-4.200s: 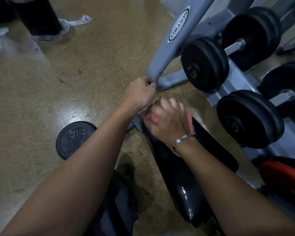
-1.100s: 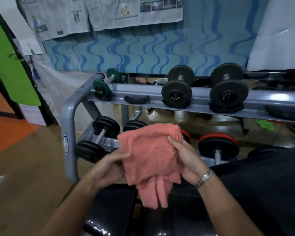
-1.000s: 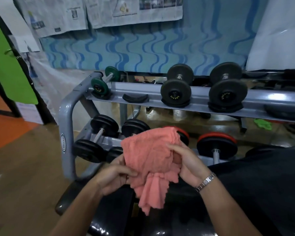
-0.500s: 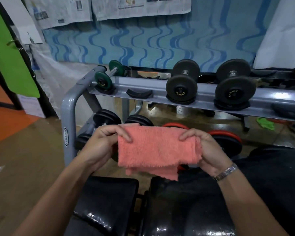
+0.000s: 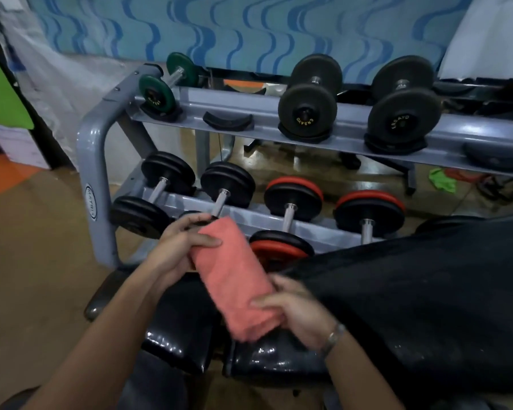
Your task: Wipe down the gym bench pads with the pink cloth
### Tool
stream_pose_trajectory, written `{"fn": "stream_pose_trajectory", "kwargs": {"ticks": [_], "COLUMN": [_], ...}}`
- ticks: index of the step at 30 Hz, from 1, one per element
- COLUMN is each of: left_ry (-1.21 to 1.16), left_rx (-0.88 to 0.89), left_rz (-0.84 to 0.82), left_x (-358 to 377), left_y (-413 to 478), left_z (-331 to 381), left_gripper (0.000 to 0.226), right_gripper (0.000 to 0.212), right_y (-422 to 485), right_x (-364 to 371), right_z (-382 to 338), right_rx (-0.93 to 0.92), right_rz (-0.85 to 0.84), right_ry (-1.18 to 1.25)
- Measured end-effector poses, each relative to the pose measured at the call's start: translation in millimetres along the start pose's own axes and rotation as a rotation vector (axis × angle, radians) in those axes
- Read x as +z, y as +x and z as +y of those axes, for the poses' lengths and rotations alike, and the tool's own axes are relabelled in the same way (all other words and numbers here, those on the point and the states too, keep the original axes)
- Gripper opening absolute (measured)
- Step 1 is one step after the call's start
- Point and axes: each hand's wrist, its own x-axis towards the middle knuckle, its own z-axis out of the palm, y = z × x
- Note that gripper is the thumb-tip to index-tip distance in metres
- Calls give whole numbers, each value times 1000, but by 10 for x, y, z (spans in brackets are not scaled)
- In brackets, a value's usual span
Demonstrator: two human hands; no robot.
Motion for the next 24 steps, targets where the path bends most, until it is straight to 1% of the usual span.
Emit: {"fn": "stream_pose_trajectory", "kwargs": {"ticks": [1,3,5,6,8,9,11,12,14,16,17,18,20,21,22,24], "left_ry": [-1,26,67,71,50,33,26,51,148,240,278,331,479,588,685,742], "left_rx": [-1,8,-42,-106,-224,-242,-221,-200,-167,-136,-108,-72,-14,5,-5,-77], "left_rz": [-7,12,41,52,78,117,200,220,227,211,193,171,191,247,293,310], "left_x": [-1,15,41,52,72,57,-3,-30,-11,96,157,217,310,345,381,491], "left_y": [8,12,-12,-21,-69,-96,-84,-53,-2,-5,-5,-14,-29,-44,-53,-109], "left_z": [-116,-418,-767,-933,-1144,-1207,-1294,-1332,-1418,-1553,-1685,-1840,-2116,-2184,-2218,-2180], "left_gripper": [57,44,26,24,30,35,43,44,37,33,35,38,38,34,32,38], "right_gripper": [45,47,49,47,43,43,47,51,58,50,43,37,25,22,24,33], "right_y": [-18,-20,0,40,89,106,90,86,99,90,74,62,52,63,86,156], "right_x": [95,263,418,476,574,593,604,611,582,521,493,455,332,247,157,-19], "right_z": [151,419,606,714,894,983,1099,1125,1132,1046,972,915,800,737,665,456], "right_rx": [50,76,29,-12,-74,-83,-79,-64,-39,-9,-13,-55,-223,-311,-362,-350], "right_rz": [-12,47,152,201,274,293,276,258,214,174,177,203,340,413,472,492], "right_ry": [-14,23,-2,-75,-285,-383,-531,-629,-910,-1179,-1303,-1409,-1498,-1514,-1533,-1574]}}
